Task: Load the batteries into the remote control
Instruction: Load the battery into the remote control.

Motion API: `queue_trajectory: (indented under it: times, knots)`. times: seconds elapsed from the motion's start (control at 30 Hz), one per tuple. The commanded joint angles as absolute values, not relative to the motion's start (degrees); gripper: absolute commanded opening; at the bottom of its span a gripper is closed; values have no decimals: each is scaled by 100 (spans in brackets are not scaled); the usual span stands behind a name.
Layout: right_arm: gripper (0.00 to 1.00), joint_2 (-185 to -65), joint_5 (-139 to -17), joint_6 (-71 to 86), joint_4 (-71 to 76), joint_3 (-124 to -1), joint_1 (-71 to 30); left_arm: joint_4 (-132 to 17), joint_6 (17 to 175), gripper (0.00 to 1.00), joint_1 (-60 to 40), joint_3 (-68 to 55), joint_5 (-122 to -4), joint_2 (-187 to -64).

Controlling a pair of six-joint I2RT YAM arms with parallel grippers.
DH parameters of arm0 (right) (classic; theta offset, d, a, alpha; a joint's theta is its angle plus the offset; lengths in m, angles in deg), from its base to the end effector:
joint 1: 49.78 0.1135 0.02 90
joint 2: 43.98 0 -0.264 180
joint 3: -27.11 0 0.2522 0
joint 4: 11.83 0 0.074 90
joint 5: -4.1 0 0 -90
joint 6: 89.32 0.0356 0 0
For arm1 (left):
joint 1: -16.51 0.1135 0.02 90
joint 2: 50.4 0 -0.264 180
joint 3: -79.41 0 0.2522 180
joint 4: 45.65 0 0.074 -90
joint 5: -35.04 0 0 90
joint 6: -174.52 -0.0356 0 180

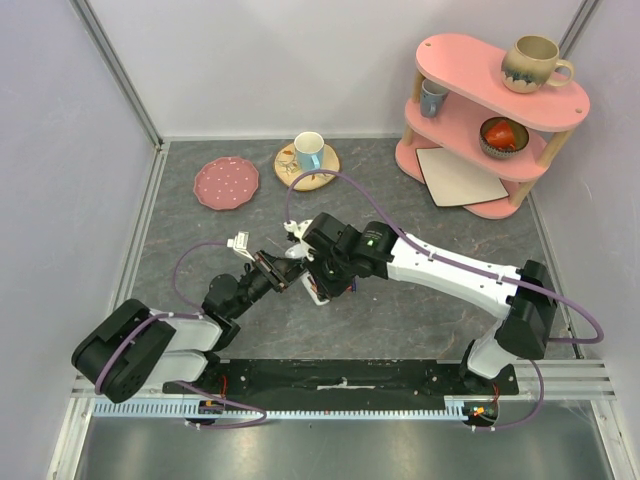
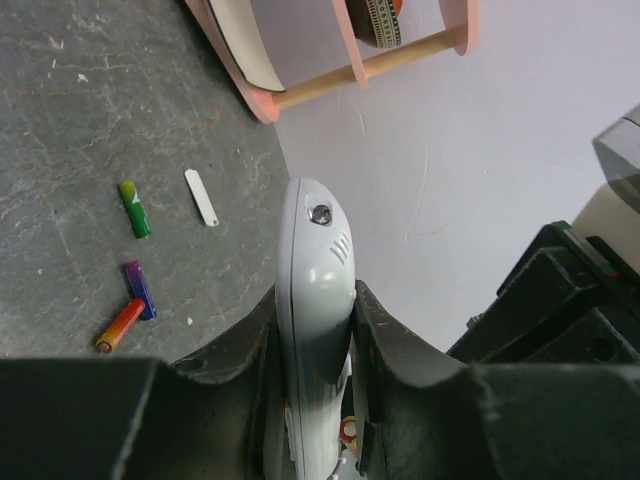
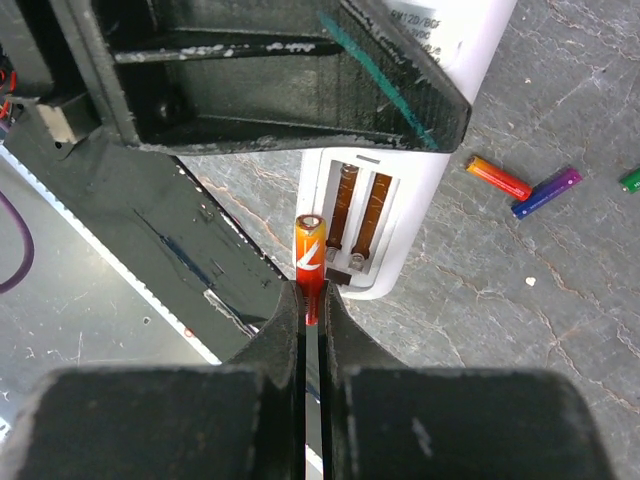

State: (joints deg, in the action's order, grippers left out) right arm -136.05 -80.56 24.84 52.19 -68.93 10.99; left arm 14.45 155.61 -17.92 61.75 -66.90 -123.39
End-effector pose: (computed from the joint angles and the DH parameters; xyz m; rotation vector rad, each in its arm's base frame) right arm 0.1611 0.2946 0.3000 -0.8985 2.6066 0.5927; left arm 0.1564 -0.1162 0.1676 -0.3541 1.6883 -1.5916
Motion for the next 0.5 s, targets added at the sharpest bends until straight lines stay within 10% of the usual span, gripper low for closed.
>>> queue_trajectory:
  times: [0.0, 0.47]
  knots:
    - [0, -13591, -7992, 2546, 5072, -6804, 1016, 3103, 15202, 2, -1847, 6187, -6454, -12054]
    - [0, -13582, -7966, 2511, 4834, -6742, 849, 2883, 15158, 2, -1943, 6152, -6437, -11974]
